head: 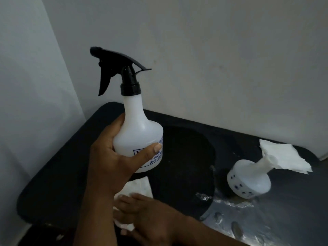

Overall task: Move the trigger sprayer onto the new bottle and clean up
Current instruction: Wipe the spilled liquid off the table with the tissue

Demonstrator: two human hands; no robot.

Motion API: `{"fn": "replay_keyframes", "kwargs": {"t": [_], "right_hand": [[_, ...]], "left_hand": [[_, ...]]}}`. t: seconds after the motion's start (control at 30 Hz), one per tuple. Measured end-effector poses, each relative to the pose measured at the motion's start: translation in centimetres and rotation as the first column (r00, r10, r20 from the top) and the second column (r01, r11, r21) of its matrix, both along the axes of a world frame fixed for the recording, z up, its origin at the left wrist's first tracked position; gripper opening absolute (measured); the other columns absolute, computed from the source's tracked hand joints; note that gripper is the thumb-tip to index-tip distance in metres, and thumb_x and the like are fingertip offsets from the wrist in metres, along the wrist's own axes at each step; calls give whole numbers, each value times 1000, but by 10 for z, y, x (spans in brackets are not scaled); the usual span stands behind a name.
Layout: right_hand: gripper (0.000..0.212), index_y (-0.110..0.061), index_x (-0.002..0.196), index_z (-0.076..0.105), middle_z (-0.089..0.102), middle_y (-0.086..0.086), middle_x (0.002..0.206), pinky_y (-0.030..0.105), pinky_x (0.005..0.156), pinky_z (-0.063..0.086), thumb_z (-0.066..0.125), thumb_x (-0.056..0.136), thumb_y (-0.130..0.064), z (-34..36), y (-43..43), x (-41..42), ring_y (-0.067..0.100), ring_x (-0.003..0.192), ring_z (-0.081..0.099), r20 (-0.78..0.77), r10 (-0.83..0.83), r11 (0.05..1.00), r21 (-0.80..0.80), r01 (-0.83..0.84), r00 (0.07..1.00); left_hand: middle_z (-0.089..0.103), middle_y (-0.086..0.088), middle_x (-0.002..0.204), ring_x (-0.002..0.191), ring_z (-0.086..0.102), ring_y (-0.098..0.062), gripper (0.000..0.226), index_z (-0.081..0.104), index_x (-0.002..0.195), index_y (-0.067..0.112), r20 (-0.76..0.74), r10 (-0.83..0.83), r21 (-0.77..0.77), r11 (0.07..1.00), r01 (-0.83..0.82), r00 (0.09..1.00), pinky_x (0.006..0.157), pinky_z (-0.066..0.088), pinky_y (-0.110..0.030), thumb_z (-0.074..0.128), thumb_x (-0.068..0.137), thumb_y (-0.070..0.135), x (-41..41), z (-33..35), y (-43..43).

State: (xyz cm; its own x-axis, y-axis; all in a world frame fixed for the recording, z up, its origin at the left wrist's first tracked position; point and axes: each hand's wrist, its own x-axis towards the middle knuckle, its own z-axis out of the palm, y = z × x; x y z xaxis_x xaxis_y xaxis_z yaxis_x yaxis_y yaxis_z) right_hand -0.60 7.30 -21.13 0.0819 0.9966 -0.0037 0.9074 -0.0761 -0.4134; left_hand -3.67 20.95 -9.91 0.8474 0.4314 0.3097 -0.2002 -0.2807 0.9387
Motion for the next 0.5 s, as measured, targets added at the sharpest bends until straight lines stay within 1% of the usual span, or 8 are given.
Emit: {"fn": "replay_keyframes", "kwargs": {"t": [0.1, 0.17, 0.2, 0.27, 0.3, 0.33, 0.4, 0.5], "right_hand": [[51, -3, 148, 34, 23, 16, 160, 37, 123, 10, 47, 101, -18, 20, -24, 7, 21, 150, 14, -64, -128, 990, -62, 125, 990], [46, -3, 145, 40, 30, 16, 158, 35, 121, 17, 45, 102, -19, 29, -25, 16, 21, 148, 23, -96, -239, 969, -81, 232, 966], [45, -6, 144, 43, 34, 12, 157, 33, 120, 21, 43, 103, -22, 32, -27, 24, 20, 146, 28, -105, -297, 952, -105, 286, 949], [43, -11, 143, 46, 38, 6, 156, 32, 116, 27, 37, 104, -29, 41, -34, 36, 20, 142, 36, -58, -342, 931, -155, 330, 938], [43, -11, 142, 47, 38, 4, 156, 31, 115, 28, 36, 105, -30, 43, -39, 40, 19, 141, 36, -43, -335, 930, -174, 323, 941], [42, -11, 141, 48, 37, 4, 156, 30, 116, 26, 36, 105, -30, 44, -46, 40, 18, 143, 34, -51, -321, 933, -190, 306, 946], [41, -10, 141, 48, 33, 5, 158, 26, 120, 17, 40, 104, -26, 42, -66, 36, 15, 146, 26, -128, -317, 941, -168, 294, 940], [40, -13, 141, 50, 32, 4, 159, 8, 114, 3, 45, 102, -21, 34, -100, 26, 9, 147, 21, -173, -331, 943, -90, 320, 927]], "left_hand": [[65, 3, 119, 105, 66, -14, 89, 56, 131, 31, -32, -16, 21, 1000, 16, 999, 80, 61, -36, 84, 50, 58, 5, -4, -10], [65, 0, 121, 108, 65, -18, 90, 57, 131, 30, -41, -44, 19, 999, 44, 998, 83, 60, -41, 83, 49, 57, 10, -6, -17], [65, -1, 121, 108, 65, -19, 90, 57, 131, 30, -41, -52, 19, 998, 52, 998, 83, 60, -42, 83, 49, 56, 12, -6, -21], [65, -1, 121, 108, 66, -19, 88, 57, 130, 30, -36, -64, 17, 998, 64, 997, 83, 60, -43, 83, 50, 55, 16, -7, -27], [65, 0, 120, 107, 66, -19, 87, 58, 130, 31, -38, -67, 18, 998, 68, 997, 83, 60, -43, 83, 50, 55, 19, -8, -30], [66, 1, 120, 107, 66, -18, 87, 58, 130, 32, -42, -67, 18, 998, 68, 997, 83, 60, -43, 83, 50, 55, 21, -9, -32], [66, 2, 119, 106, 66, -16, 86, 58, 129, 34, -53, -65, 3, 998, 66, 996, 84, 59, -43, 83, 50, 56, 26, -10, -37], [67, 7, 117, 104, 67, -12, 84, 58, 127, 36, -56, -62, -7, 998, 62, 997, 82, 60, -38, 83, 50, 57, 33, -13, -43]]}}
